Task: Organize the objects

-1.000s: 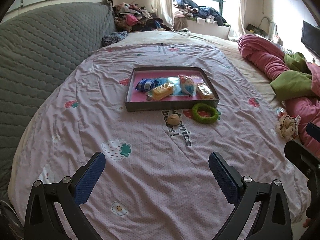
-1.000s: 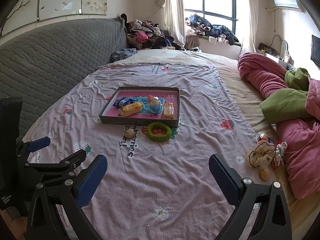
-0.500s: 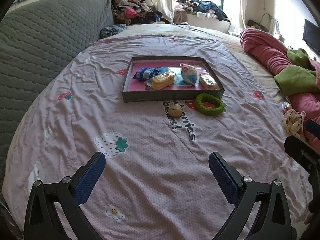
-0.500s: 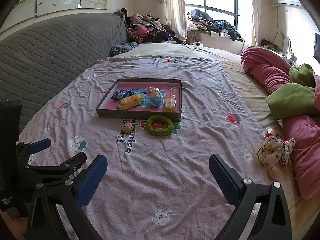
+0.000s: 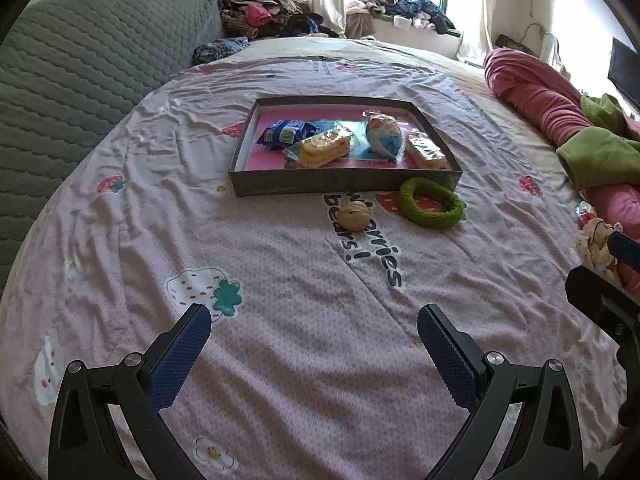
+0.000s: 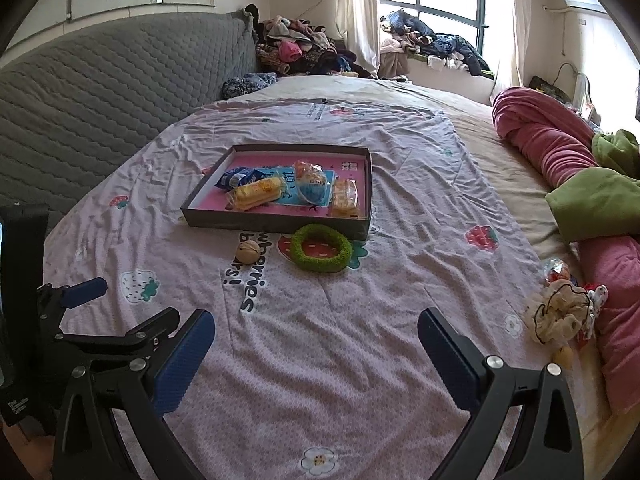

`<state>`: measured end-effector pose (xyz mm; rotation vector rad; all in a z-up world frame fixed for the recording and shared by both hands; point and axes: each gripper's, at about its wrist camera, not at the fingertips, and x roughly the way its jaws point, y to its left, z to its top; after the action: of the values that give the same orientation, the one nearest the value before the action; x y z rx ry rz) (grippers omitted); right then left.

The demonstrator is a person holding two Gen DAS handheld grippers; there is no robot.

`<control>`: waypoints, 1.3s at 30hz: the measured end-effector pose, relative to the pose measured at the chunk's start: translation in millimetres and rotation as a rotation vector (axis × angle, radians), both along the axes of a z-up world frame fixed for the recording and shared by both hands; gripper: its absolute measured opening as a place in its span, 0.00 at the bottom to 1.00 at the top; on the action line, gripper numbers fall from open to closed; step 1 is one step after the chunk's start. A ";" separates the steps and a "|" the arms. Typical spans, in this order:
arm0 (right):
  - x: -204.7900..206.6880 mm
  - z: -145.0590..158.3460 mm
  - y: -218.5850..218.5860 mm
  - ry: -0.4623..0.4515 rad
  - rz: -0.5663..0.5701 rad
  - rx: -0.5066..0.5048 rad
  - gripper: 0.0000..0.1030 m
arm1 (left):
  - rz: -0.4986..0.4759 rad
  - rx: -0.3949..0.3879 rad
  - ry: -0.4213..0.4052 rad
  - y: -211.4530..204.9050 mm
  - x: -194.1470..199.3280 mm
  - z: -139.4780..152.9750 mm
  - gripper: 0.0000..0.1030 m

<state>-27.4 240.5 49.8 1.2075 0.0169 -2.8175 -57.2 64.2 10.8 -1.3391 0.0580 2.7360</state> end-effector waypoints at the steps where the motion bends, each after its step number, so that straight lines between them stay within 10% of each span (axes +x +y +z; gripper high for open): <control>1: -2.3 -1.7 -0.2 -0.002 0.001 0.000 1.00 | 0.001 0.004 0.000 -0.1 -2.8 -2.1 1.00; 39: -117.3 -80.1 20.6 -0.097 0.010 0.012 1.00 | -0.027 0.024 -0.048 18.2 -115.0 -63.9 1.00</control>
<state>-144.7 261.1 -30.3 1.3412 0.0341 -2.7510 -172.2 82.4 -53.1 -1.3861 0.0391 2.6726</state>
